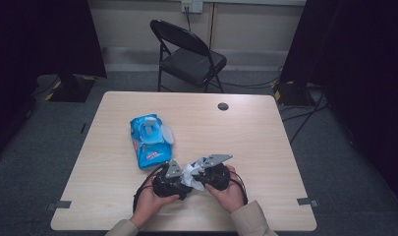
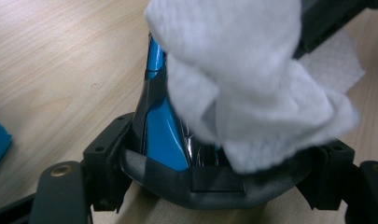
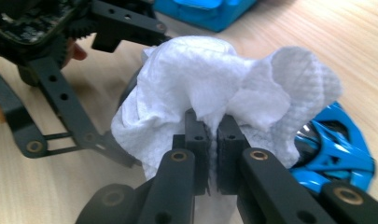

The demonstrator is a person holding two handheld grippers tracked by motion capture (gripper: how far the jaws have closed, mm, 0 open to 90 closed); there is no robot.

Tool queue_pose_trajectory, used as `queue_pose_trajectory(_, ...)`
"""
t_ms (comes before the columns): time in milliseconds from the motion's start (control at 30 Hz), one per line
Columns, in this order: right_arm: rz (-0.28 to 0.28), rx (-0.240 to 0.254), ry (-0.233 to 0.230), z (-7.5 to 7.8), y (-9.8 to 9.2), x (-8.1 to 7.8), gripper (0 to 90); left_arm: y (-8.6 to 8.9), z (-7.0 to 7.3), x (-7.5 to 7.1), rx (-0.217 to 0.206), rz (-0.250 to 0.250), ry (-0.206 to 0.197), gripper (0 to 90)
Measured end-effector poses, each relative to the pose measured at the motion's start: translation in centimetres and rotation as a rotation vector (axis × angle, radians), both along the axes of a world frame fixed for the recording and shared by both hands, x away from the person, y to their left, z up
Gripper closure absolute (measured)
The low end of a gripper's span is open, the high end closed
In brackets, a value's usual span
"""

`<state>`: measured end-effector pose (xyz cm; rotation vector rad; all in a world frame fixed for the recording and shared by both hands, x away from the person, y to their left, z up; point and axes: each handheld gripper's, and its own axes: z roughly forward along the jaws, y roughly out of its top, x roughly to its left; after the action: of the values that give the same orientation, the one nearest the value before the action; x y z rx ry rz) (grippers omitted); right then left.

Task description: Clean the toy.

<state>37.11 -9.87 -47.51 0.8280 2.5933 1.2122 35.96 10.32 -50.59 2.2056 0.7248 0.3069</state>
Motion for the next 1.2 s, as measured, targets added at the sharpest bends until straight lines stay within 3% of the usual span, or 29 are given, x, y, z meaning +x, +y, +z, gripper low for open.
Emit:
queue_pose_trajectory(100, -0.022, 0.006, 0.004, 0.0, -0.6, 0.2, 86.8, 0.0, 0.0, 0.0, -0.002, 0.001, 0.001, 24.3)
queue_pose_trajectory(233, -0.066, -0.030, -0.012, -0.1, -1.7, 0.6, 86.9, 0.0, 0.0, 0.0, -0.002, 0.000, 0.001, 24.3)
queue_pose_trajectory(333, -0.088, -0.004, 0.001, -0.4, -2.7, 1.1, 87.0, 0.0, 0.0, 0.0, -0.001, 0.000, 0.001, 24.3)
queue_pose_trajectory(767, -0.148, -0.014, -0.034, -0.5, -3.4, 1.9, 87.0, 0.0, 0.0, 0.0, -0.002, 0.001, 0.001, 24.3)
queue_pose_trajectory(1200, -0.214, 0.015, -0.007, -1.4, -4.7, 4.2, 87.0, 0.0, 0.0, 0.0, -0.001, 0.003, 0.003, 24.3)
